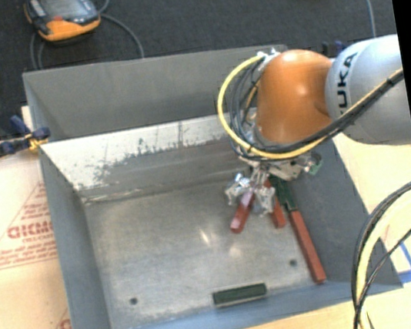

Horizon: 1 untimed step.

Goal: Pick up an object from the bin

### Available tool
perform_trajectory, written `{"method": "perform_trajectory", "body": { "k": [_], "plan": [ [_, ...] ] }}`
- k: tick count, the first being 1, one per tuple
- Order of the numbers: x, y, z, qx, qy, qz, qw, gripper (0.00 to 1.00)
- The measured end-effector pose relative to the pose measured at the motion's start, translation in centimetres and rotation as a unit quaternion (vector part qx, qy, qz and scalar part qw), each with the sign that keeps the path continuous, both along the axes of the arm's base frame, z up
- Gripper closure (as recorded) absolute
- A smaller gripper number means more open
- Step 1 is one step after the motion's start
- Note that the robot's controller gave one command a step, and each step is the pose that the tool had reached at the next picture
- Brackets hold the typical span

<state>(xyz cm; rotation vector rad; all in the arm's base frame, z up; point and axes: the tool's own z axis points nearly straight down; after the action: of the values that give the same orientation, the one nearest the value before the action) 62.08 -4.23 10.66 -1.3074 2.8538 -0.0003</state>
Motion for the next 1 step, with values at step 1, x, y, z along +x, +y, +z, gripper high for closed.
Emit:
{"method": "perform_trajectory", "body": {
  "k": [1],
  "plan": [
    [0.05, 0.0, 1.43, 0.0, -0.0009, 0.0, 1.0, 1.0]
  ]
}}
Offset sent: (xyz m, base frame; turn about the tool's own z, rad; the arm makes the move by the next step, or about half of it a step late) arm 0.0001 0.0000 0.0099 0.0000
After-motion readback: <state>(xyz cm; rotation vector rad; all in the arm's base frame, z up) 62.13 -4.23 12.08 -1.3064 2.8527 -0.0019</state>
